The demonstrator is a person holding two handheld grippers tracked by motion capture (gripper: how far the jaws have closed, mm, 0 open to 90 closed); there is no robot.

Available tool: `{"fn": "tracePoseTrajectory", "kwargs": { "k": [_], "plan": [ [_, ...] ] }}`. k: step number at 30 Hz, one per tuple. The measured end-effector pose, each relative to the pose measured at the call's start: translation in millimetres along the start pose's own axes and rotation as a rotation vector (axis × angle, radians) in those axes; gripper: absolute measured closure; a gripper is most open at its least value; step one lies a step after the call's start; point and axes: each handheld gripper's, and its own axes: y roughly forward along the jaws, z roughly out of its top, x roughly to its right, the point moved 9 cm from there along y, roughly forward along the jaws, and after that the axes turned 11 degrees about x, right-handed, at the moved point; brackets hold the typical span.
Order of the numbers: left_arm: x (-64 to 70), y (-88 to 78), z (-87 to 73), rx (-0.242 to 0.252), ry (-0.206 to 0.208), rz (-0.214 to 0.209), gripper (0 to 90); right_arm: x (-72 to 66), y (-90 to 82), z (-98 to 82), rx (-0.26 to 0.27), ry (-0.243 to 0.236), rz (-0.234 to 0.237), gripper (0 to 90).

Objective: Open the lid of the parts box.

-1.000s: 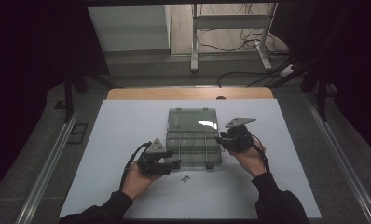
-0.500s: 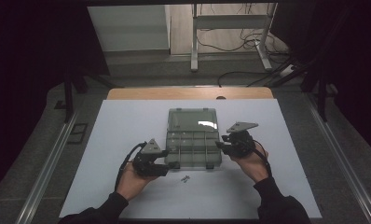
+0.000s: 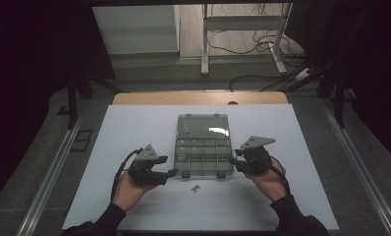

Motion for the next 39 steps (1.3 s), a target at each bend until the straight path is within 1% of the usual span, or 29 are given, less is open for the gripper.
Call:
{"fn": "tracePoseTrajectory", "kwargs": {
  "k": [8, 10, 12, 17, 23, 25, 26, 27, 28, 29, 30, 31, 32, 33, 34, 36, 38, 39],
  "plan": [
    [-2.1, -4.8, -1.4, 0.0, -0.002, 0.004, 34.7, -8.7, -8.8, -6.3, -0.003, -0.002, 0.009, 56.7],
    [-2.3, -5.5, -1.5, 0.0, -0.002, 0.004, 34.7, -9.1, -10.1, -7.1, -0.005, -0.006, 0.009, 56.7],
    [-2.8, -7.0, -2.0, 0.001, -0.005, 0.006, 34.2, -11.1, -14.1, -8.8, -0.004, -0.001, 0.01, 56.4],
    [-3.0, -8.8, -3.4, -0.001, -0.008, 0.005, 33.6, -11.9, -19.1, -11.3, 0.0, -0.001, 0.007, 56.2],
    [-2.4, -11.6, -5.0, -0.001, -0.004, 0.006, 32.6, -13.0, -26.7, -15.3, 0.001, 0.012, 0.005, 54.8],
    [-2.6, -12.7, -5.4, -0.001, -0.005, 0.007, 32.0, -12.9, -29.5, -16.2, 0.001, 0.014, 0.002, 53.3],
    [-2.8, -14.0, -5.7, 0.001, -0.007, 0.006, 31.5, -13.2, -31.7, -16.6, 0.004, 0.016, 0.001, 49.6],
    [-2.8, -14.0, -5.7, 0.001, -0.007, 0.006, 31.3, -13.2, -31.7, -16.6, 0.004, 0.016, 0.001, 49.6],
    [-2.9, -15.5, -6.2, 0.001, -0.008, 0.005, 30.7, -14.2, -34.0, -17.5, 0.002, 0.006, 0.001, 46.5],
    [-2.9, -15.5, -6.2, 0.001, -0.008, 0.005, 30.2, -14.2, -34.0, -17.5, 0.002, 0.006, 0.001, 46.5],
    [-2.9, -17.1, -7.1, 0.001, -0.013, 0.001, 29.5, -14.8, -36.8, -18.6, -0.001, -0.012, -0.006, 43.1],
    [-2.9, -17.1, -7.1, 0.001, -0.013, 0.001, 28.9, -14.8, -36.8, -18.6, -0.001, -0.012, -0.006, 43.1],
    [-3.0, -18.6, -8.6, -0.002, -0.015, -0.002, 28.0, -15.1, -40.9, -20.3, -0.002, -0.024, -0.016, 40.0],
    [-3.0, -18.6, -8.6, -0.002, -0.015, -0.002, 27.3, -15.1, -40.9, -20.3, -0.002, -0.024, -0.016, 40.0],
    [-2.2, -19.6, -10.4, -0.008, -0.014, -0.007, 26.1, -14.8, -44.3, -22.0, 0.0, -0.024, -0.021, 36.7],
    [-1.8, -20.3, -11.2, -0.014, -0.01, -0.006, 25.3, -14.6, -46.4, -22.8, 0.002, -0.02, -0.023, 35.2],
    [-0.5, -22.0, -12.0, -0.016, -0.002, 0.001, 21.4, -13.3, -52.6, -24.9, 0.019, -0.012, -0.029, 29.9],
    [-0.5, -22.0, -12.0, -0.016, -0.002, 0.001, 20.8, -13.3, -52.6, -24.9, 0.019, -0.012, -0.029, 29.9]
  ]
}}
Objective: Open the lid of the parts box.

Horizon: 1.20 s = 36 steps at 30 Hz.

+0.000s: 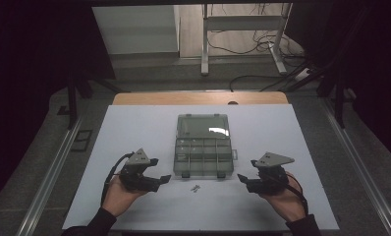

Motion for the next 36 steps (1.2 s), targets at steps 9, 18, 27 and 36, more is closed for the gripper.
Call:
{"fn": "tracePoseTrajectory", "kwargs": {
  "k": [9, 18, 27, 36],
  "plan": [
    [-2.3, -12.9, -3.9, 0.012, -0.028, 0.02, 12.2, 4.3, -11.9, -7.8, 0.017, 0.022, -0.025, 19.5],
    [-5.5, -25.6, -11.4, 0.002, -0.025, 0.044, 8.5, 7.0, -25.7, -16.3, 0.025, 0.056, -0.054, 13.0],
    [-9.6, -43.4, -18.1, 0.044, -0.008, 0.089, 4.7, 14.6, -40.5, -28.2, 0.022, 0.126, -0.086, 2.0],
    [-13.2, -56.0, -27.2, 0.061, -0.046, 0.099, 1.6, 13.5, -49.9, -39.9, 0.017, 0.145, -0.09, 0.3]
  ]
}}
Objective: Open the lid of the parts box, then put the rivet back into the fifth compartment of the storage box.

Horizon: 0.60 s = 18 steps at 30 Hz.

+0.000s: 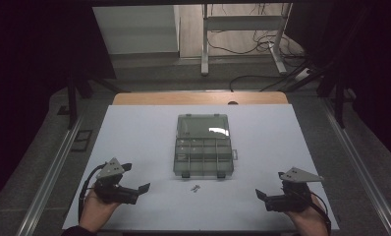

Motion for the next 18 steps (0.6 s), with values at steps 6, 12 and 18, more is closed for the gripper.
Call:
{"fn": "tracePoseTrajectory", "kwargs": {
  "k": [6, 12, 18],
  "plan": [
    [0.9, -5.1, -8.1, -0.021, -0.006, 0.001, 1.3, -0.7, -1.8, -7.5, -0.031, 0.013, 0.006, 0.3],
    [1.9, -4.8, -14.2, -0.054, 0.011, 0.006, 1.0, 0.0, -1.0, -11.1, -0.05, 0.036, 0.017, 0.0],
    [1.6, -4.4, -12.6, -0.04, 0.005, 0.001, 0.9, 0.0, -1.2, -11.1, -0.05, 0.034, 0.019, 0.0]
  ]
}}
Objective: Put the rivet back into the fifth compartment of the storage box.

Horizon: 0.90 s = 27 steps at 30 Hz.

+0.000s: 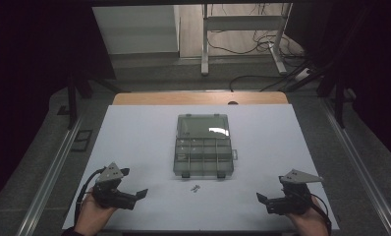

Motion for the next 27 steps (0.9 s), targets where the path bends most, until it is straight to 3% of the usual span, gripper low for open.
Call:
{"fn": "tracePoseTrajectory", "kwargs": {
  "k": [6, 10, 15, 27],
  "plan": [
    [1.5, 3.1, 1.4, 0.013, -0.007, -0.014, 0.6, 0.3, -0.5, 0.0, -0.003, -0.005, -0.002, 0.0],
    [2.0, 4.1, 1.6, 0.013, 0.018, -0.022, 2.3, -0.1, -0.9, 0.5, 0.0, -0.012, -0.002, 0.0],
    [6.2, 8.4, 6.0, 0.026, -0.008, -0.073, 3.6, -0.4, -3.5, 1.4, 0.008, -0.008, 0.001, 0.0],
    [16.2, 19.6, 13.8, 0.014, 0.018, -0.093, 3.5, 1.3, -9.0, 2.7, 0.024, -0.003, -0.003, 0.2]
  ]
}}
